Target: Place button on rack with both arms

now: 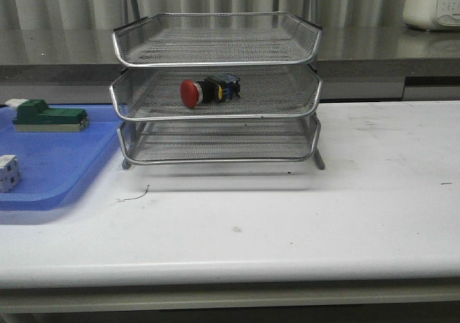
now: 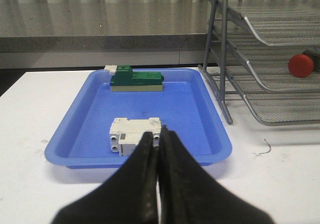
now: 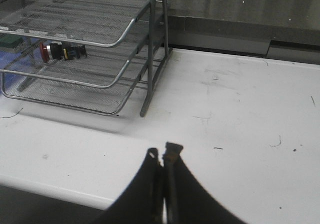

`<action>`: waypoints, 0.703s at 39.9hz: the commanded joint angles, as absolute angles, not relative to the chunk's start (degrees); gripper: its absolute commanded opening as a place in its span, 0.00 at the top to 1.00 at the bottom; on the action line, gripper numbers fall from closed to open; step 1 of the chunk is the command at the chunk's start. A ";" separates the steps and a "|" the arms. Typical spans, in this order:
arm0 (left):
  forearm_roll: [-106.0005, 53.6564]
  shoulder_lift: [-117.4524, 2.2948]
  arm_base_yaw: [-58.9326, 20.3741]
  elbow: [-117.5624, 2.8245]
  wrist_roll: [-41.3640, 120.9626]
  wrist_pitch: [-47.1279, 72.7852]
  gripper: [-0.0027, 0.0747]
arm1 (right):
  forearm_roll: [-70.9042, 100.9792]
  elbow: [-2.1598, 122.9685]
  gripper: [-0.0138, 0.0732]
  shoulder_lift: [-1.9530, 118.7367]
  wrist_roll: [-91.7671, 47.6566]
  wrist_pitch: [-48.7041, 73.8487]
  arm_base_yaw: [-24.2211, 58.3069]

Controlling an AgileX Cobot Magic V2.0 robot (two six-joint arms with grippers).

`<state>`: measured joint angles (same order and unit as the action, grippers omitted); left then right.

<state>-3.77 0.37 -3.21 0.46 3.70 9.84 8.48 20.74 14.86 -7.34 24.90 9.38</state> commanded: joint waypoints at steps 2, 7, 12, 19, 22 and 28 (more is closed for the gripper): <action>-3.83 1.65 -3.09 0.88 3.09 5.11 0.99 | 8.93 22.11 0.91 15.43 -7.41 20.16 9.11; -3.83 1.65 -3.09 0.88 3.09 5.11 0.99 | 8.93 22.05 0.91 15.43 -7.41 20.09 9.11; -3.83 1.65 -3.09 0.88 3.09 5.11 0.99 | 8.93 19.89 0.91 14.26 -7.41 17.16 8.00; -3.83 1.65 -3.09 0.88 3.09 5.11 0.99 | 8.22 12.84 0.91 7.89 -7.41 13.52 2.03; -3.83 1.65 -3.09 0.88 3.09 5.11 0.99 | 8.07 9.18 0.91 4.56 -7.41 12.45 -0.87; -3.83 1.65 -3.09 0.88 3.09 5.11 0.99 | 8.07 2.44 0.91 -0.65 -7.41 10.29 -3.03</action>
<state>-3.77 0.37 -3.12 0.46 3.70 9.84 8.38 3.99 1.15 -7.34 16.74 -2.10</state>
